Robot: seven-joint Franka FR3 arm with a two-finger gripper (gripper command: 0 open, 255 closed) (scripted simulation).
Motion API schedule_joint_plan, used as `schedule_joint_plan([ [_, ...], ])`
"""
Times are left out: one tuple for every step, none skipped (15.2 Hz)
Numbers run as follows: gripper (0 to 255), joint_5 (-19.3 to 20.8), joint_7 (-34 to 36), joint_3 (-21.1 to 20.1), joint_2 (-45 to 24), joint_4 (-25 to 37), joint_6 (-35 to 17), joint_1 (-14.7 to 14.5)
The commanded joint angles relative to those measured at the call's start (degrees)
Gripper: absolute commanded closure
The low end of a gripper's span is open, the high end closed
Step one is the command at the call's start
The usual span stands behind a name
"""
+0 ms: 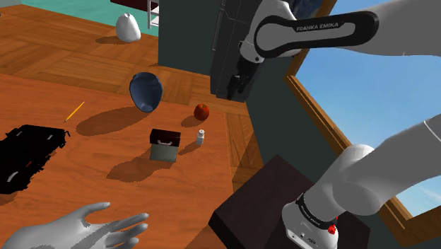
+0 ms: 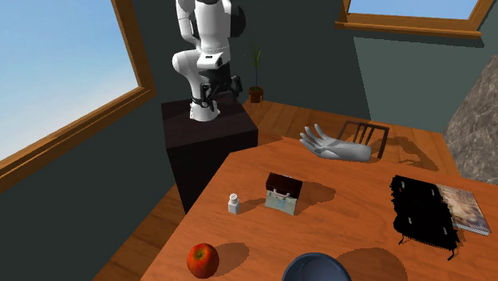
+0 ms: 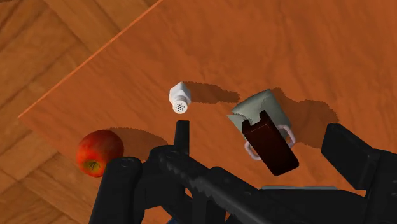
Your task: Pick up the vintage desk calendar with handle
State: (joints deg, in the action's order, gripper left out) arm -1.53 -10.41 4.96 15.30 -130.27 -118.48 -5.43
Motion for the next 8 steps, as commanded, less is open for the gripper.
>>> schedule_joint_plan([
  [0, -1.0, -3.1, 0.4, -4.3, 1.7, -1.8, -0.7],
  [0, -1.6, -4.6, 0.5, -6.4, 2.4, -2.7, -1.0],
  [0, -2.2, -6.0, 0.5, -8.5, 3.3, -3.5, -1.3],
  [0, -2.7, -7.4, 0.5, -10.6, 4.1, -4.3, -1.6],
  [0, -3.3, -8.9, 0.4, -12.7, 5.1, -5.0, -1.9],
  [0, -3.9, -10.3, 0.3, -14.8, 6.1, -5.7, -2.1],
  [0, -4.5, -11.6, 0.2, -16.9, 7.1, -6.3, -2.3],
  [0, -5.0, -13.0, -0.1, -19.0, 8.2, -6.8, -2.4],
])
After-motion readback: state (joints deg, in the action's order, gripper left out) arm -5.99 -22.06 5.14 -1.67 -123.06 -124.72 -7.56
